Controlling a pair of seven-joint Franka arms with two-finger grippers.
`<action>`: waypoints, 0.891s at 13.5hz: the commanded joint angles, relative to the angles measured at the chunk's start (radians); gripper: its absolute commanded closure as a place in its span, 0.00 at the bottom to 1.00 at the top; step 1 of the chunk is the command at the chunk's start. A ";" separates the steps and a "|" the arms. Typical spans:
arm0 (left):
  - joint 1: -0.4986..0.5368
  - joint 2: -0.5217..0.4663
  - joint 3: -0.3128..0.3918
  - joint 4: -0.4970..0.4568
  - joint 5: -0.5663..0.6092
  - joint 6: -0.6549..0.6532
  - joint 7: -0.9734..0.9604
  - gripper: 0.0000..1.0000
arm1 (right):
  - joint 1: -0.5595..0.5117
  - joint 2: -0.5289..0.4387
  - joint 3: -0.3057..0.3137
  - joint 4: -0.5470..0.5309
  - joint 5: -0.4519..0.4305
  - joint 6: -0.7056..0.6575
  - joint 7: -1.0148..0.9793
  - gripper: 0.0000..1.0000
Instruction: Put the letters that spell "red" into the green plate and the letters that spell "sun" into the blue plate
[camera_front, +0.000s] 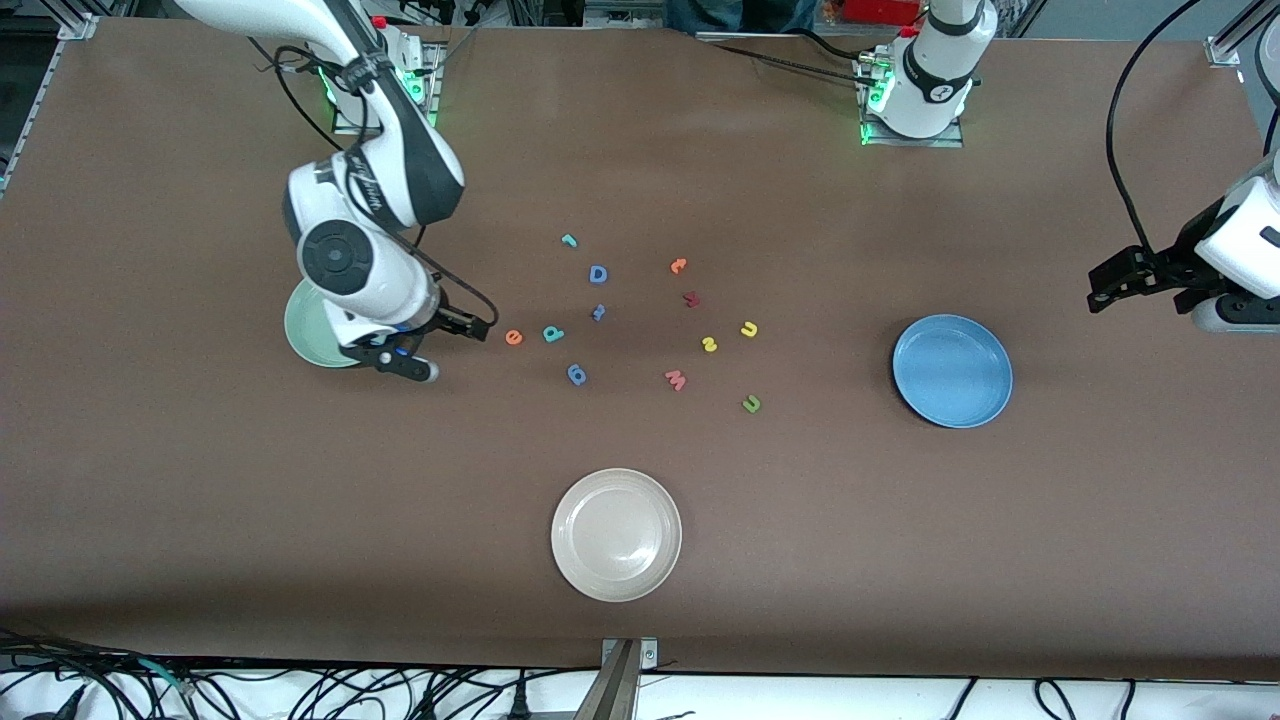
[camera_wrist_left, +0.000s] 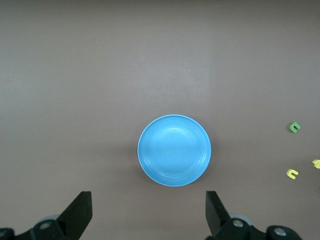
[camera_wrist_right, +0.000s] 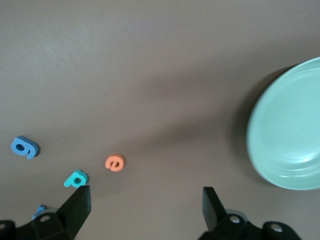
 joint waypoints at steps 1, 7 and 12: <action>-0.001 0.011 -0.003 0.027 0.016 -0.018 0.002 0.00 | 0.000 0.039 0.026 -0.074 0.017 0.144 0.056 0.01; -0.001 0.011 -0.003 0.027 0.016 -0.018 0.002 0.00 | 0.001 0.156 0.068 -0.060 0.017 0.257 0.165 0.01; -0.001 0.011 -0.003 0.027 0.016 -0.018 0.002 0.00 | 0.023 0.204 0.073 -0.029 0.020 0.268 0.251 0.01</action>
